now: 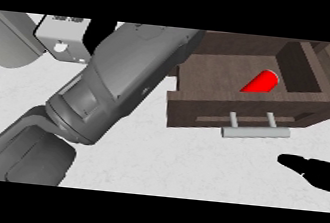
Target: Pick up the can, place it into the drawer and close the drawer
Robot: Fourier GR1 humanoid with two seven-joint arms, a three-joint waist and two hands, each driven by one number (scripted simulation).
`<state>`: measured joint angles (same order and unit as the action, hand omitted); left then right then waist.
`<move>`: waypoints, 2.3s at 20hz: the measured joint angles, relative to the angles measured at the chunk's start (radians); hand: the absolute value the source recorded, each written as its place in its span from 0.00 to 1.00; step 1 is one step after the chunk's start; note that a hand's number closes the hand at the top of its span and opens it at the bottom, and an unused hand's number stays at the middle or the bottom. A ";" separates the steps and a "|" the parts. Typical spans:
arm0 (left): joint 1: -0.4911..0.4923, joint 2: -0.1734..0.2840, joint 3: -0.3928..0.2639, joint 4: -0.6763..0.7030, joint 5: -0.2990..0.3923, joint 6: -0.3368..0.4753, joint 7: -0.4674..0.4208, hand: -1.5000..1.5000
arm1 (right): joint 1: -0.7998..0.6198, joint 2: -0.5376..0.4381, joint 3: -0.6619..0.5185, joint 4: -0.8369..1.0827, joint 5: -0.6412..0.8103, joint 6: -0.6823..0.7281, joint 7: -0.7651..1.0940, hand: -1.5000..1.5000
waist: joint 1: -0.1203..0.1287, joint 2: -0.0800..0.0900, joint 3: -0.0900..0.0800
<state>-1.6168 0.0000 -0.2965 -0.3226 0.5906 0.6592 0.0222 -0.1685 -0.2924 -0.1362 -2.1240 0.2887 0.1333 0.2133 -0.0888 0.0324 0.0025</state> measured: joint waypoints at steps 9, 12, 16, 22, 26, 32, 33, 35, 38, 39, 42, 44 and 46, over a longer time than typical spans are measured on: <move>-0.023 0.003 0.002 0.030 0.008 -0.011 -0.029 0.00 | -0.107 -0.021 0.154 0.240 0.300 -0.074 -0.095 0.00 | 0.049 -0.008 -0.001; -0.033 0.001 0.001 0.040 0.001 -0.020 -0.022 0.00 | -0.148 -0.011 0.203 0.359 0.395 -0.117 -0.128 0.00 | 0.065 -0.010 -0.001; -0.019 0.006 0.009 0.037 -0.003 -0.043 -0.030 0.00 | -0.201 -0.004 0.238 0.524 0.505 -0.185 -0.171 0.00 | 0.081 -0.014 -0.001; -0.009 0.035 0.027 0.021 -0.013 -0.060 -0.009 0.00 | -0.331 0.057 0.272 0.770 0.628 -0.288 -0.194 0.00 | 0.100 -0.020 -0.002; 0.011 0.065 0.026 -0.003 -0.029 -0.066 0.002 0.00 | -0.415 0.080 0.245 0.966 0.673 -0.395 -0.239 0.00 | 0.114 -0.022 -0.001; 0.054 0.121 0.025 -0.051 -0.044 -0.095 0.035 0.00 | -0.555 0.109 0.191 1.220 0.734 -0.560 -0.258 0.00 | 0.132 -0.022 -0.001; 0.063 0.122 0.024 -0.065 -0.045 -0.096 0.044 0.00 | -0.577 0.111 0.179 1.260 0.742 -0.590 -0.262 0.00 | 0.139 -0.023 -0.002; 0.081 0.142 0.022 -0.094 -0.048 -0.103 0.061 0.00 | -0.626 0.110 0.156 1.332 0.747 -0.634 -0.271 0.00 | 0.148 -0.024 -0.002; 0.116 0.161 0.012 -0.143 -0.057 -0.109 0.083 0.00 | -0.700 0.108 0.130 1.428 0.761 -0.684 -0.276 0.00 | 0.160 -0.025 -0.002; 0.122 0.164 0.007 -0.158 -0.061 -0.106 0.091 0.00 | -0.724 0.113 0.125 1.462 0.771 -0.706 -0.269 0.00 | 0.164 -0.024 -0.002; 0.154 0.177 0.002 -0.197 -0.069 -0.108 0.100 0.00 | -0.795 0.112 0.105 1.550 0.779 -0.741 -0.277 0.00 | 0.168 -0.022 -0.002; 0.171 0.193 -0.002 -0.229 -0.072 -0.113 0.121 0.00 | -0.831 0.110 0.095 1.598 0.785 -0.758 -0.280 0.00 | 0.175 -0.021 -0.002; 0.185 0.208 -0.004 -0.252 -0.073 -0.122 0.134 0.00 | -0.860 0.111 0.087 1.642 0.791 -0.777 -0.280 0.00 | 0.180 -0.020 -0.003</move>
<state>-1.4314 0.2084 -0.3003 -0.5743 0.5171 0.5368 0.1566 -1.0289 -0.1815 -0.0491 -0.4825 1.0801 -0.6434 -0.0666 0.0912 0.0127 -0.0002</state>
